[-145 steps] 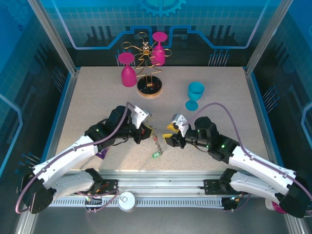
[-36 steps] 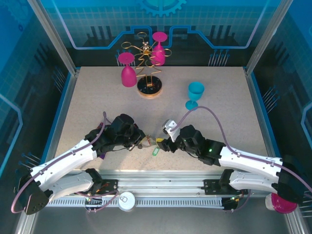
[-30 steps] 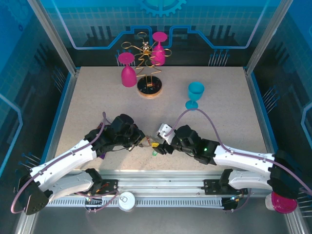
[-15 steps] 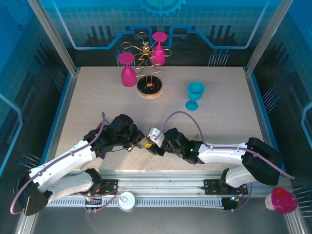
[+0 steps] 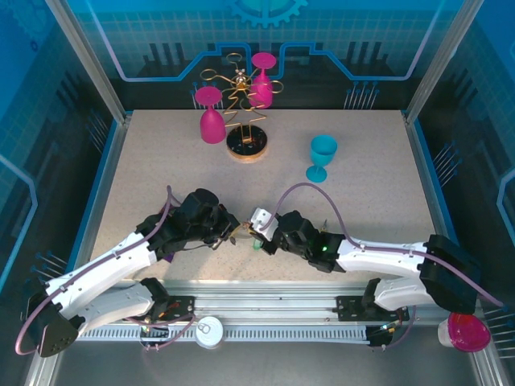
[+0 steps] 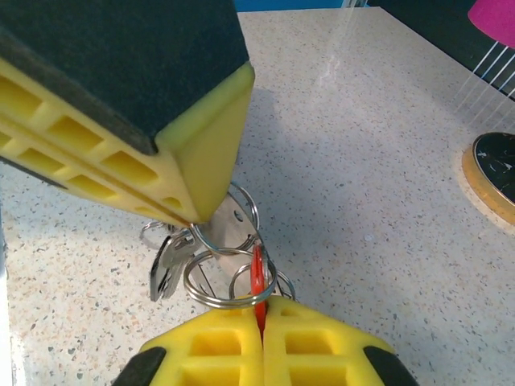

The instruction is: Put the keys on the keyring

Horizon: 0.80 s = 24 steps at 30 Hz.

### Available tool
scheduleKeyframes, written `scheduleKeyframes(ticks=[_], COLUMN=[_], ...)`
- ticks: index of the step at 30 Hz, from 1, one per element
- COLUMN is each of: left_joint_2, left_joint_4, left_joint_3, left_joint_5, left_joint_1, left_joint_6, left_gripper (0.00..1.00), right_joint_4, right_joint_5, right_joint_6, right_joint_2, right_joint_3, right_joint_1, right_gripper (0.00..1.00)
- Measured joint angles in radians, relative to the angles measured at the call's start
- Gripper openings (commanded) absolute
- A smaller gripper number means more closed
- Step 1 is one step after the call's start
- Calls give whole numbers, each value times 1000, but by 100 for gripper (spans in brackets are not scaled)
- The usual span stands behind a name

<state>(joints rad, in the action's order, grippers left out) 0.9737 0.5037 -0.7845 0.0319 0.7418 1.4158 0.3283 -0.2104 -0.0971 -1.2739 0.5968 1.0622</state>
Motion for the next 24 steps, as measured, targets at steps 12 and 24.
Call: scheduleKeyframes(ticks=[12,24], left_joint_2=[0,0], left_joint_4=[2,12], left_joint_3=[0,0], left_joint_5=[-2,-2], left_joint_1=[1,1], left_joint_6=[0,6], left_gripper=[0,0], right_joint_4=[-69,134], right_joint_5=[-124,-40], right_joint_6=[-188,-278], right_joint_2=[20,19], right_joint_3=[14,-76], right_joint_1=[4,28], right_gripper=[52,63])
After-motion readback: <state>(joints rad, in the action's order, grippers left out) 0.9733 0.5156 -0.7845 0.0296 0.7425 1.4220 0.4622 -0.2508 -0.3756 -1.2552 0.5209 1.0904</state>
